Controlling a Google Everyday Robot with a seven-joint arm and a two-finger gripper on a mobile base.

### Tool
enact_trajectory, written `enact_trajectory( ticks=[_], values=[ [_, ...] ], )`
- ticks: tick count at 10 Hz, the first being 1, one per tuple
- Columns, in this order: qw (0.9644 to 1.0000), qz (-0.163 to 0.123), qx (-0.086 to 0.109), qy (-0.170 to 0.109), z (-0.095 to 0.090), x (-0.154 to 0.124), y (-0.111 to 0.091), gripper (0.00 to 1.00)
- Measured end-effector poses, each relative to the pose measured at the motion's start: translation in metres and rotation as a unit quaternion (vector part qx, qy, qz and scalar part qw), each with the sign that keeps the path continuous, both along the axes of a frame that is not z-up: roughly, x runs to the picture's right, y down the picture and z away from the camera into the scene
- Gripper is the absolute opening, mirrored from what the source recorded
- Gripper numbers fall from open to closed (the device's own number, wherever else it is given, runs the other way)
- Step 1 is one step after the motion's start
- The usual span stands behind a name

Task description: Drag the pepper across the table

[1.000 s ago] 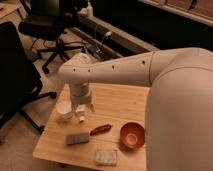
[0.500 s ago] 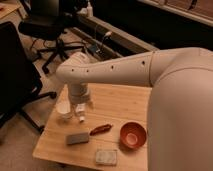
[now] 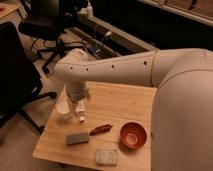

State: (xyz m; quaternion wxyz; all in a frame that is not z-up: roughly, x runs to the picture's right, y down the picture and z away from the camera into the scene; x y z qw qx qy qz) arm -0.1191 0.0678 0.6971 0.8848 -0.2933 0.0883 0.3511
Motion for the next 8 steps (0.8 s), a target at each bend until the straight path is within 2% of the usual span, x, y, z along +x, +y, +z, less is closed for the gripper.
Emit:
enact_trajectory(
  ticks=[1,2,3,4,7,8],
  values=[
    [0.9989,-0.038,0.006,-0.028,0.0,-0.001,-0.007,0.65],
    [0.9962,-0.07,0.009,-0.05,0.0,-0.001,-0.013,0.65],
    [0.9905,-0.112,0.013,-0.078,0.0,-0.001,-0.022,0.65],
    [0.9811,-0.158,0.016,-0.111,0.001,0.0,-0.032,0.65],
    [0.9607,-0.226,0.008,-0.161,-0.001,0.006,-0.049,0.65],
    [0.958,-0.234,0.003,-0.166,-0.001,0.012,-0.052,0.65]
  ],
)
